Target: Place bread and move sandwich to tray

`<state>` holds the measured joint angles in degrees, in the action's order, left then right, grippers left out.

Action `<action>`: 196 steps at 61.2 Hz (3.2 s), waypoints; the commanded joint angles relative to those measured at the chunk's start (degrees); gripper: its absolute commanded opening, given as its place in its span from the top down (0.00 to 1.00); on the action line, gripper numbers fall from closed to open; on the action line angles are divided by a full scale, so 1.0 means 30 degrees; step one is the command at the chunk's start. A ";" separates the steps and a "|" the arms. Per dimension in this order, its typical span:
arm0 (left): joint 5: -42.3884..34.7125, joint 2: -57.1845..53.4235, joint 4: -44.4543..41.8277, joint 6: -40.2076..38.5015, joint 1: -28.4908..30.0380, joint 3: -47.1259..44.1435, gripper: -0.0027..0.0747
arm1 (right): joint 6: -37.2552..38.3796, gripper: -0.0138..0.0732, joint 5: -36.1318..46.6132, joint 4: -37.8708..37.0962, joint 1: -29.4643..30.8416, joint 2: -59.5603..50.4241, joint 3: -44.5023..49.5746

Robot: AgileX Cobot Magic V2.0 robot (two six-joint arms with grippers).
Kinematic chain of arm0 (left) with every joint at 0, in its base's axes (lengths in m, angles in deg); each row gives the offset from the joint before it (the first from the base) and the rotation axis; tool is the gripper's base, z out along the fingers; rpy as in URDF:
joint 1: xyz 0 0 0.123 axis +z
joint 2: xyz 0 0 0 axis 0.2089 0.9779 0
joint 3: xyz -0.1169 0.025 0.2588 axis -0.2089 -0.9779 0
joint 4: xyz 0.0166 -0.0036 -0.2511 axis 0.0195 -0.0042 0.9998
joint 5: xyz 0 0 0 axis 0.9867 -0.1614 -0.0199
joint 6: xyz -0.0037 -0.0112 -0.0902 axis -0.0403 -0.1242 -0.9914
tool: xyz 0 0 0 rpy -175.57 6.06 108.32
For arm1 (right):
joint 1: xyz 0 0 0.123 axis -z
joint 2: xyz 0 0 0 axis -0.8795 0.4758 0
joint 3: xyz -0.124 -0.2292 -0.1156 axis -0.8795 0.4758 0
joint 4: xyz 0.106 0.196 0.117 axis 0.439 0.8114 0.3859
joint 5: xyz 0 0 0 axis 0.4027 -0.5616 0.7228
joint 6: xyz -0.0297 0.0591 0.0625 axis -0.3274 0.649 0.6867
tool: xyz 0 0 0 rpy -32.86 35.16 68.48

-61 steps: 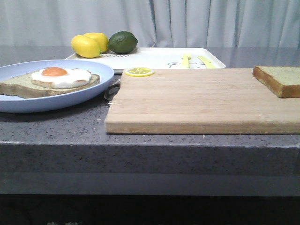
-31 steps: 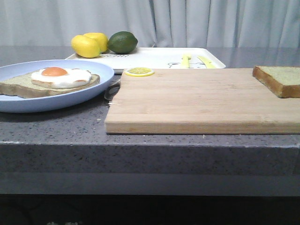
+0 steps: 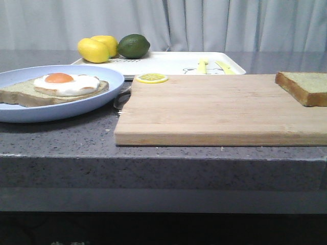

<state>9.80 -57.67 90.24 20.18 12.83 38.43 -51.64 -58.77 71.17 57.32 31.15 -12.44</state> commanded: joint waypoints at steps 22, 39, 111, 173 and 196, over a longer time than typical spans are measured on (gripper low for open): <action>-0.1188 0.0135 -0.2432 0.0020 -0.0101 0.3650 0.99 | -0.0044 0.91 0.3286 0.0466 0.0075 -0.0186 -0.1468; 0.2867 0.5673 -0.3000 0.0020 -0.0101 0.8995 0.99 | -0.0044 0.91 -0.1682 -0.1552 0.0075 0.3543 -0.7685; 0.2122 1.1261 -0.3304 0.0563 -0.0101 1.1423 0.19 | -0.0044 0.11 -0.4589 -0.1174 0.0208 1.2799 -1.3547; 0.2122 1.1261 -0.3304 0.0563 -0.1729 1.1423 0.47 | -0.6166 0.24 -1.4701 0.7254 0.9810 2.9588 -2.3232; 0.2122 1.1261 -0.3304 0.0563 -0.1729 1.1423 0.49 | -0.6980 0.25 -1.5744 0.8295 0.9855 3.1414 -2.3247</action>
<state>20.74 -24.28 80.13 21.77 8.20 70.80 -71.40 -104.88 93.30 86.45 127.22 -80.41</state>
